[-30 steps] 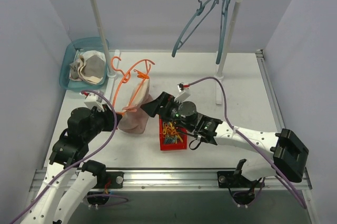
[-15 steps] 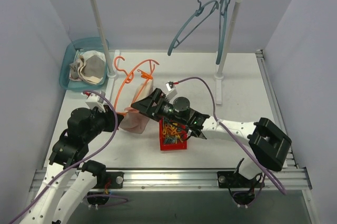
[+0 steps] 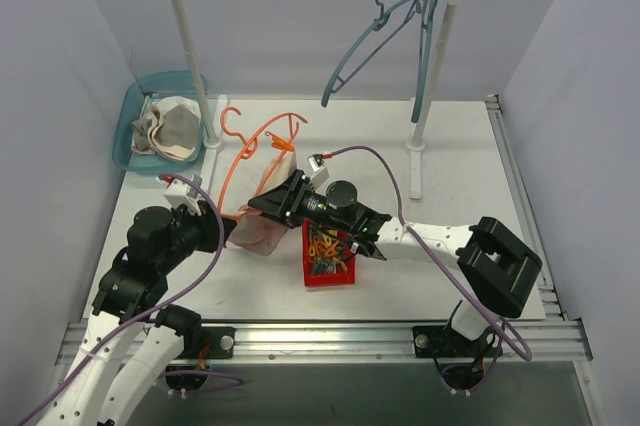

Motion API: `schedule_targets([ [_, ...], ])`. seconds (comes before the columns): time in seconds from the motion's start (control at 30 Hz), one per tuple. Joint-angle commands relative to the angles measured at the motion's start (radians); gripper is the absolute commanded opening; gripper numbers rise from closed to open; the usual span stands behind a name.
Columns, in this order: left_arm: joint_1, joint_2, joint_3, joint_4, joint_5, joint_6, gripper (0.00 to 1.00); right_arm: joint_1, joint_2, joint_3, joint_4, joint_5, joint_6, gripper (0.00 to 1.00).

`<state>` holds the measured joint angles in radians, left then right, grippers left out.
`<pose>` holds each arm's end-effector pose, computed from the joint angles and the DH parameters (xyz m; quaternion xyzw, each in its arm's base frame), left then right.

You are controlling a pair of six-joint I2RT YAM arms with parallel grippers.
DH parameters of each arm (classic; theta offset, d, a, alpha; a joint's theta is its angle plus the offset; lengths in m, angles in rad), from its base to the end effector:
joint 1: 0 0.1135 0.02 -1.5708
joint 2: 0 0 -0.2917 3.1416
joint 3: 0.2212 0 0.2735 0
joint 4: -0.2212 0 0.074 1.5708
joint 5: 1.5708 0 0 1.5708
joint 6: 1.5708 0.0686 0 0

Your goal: Remove the underwear clipped to the hanger

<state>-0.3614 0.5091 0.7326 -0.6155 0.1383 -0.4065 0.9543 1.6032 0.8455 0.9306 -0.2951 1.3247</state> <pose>0.1308 -0.0595 0.3191 0.0197 0.8299 -0.2610 0.4926 0.2162 0.3396 0.2893 0.0066 0.6463 0.7274 0.2306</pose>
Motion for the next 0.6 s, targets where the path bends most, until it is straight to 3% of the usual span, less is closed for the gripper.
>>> schedule_targets([
  [0.0, -0.007, -0.006, 0.017, 0.103, 0.015, 0.011, 0.03, -0.008, 0.012, 0.012, 0.132, -0.053, 0.037, 0.39],
  [0.1, -0.007, -0.007, 0.016, 0.105, 0.012, 0.012, 0.02, -0.008, 0.017, 0.006, 0.14, -0.062, 0.039, 0.22],
  [0.43, -0.007, -0.004, 0.017, 0.105, 0.003, 0.014, 0.03, -0.02, -0.031, -0.026, 0.048, -0.058, 0.005, 0.01],
  [0.57, -0.007, 0.002, 0.027, 0.085, -0.029, 0.012, 0.03, -0.023, -0.086, -0.023, -0.045, -0.006, -0.047, 0.0],
])
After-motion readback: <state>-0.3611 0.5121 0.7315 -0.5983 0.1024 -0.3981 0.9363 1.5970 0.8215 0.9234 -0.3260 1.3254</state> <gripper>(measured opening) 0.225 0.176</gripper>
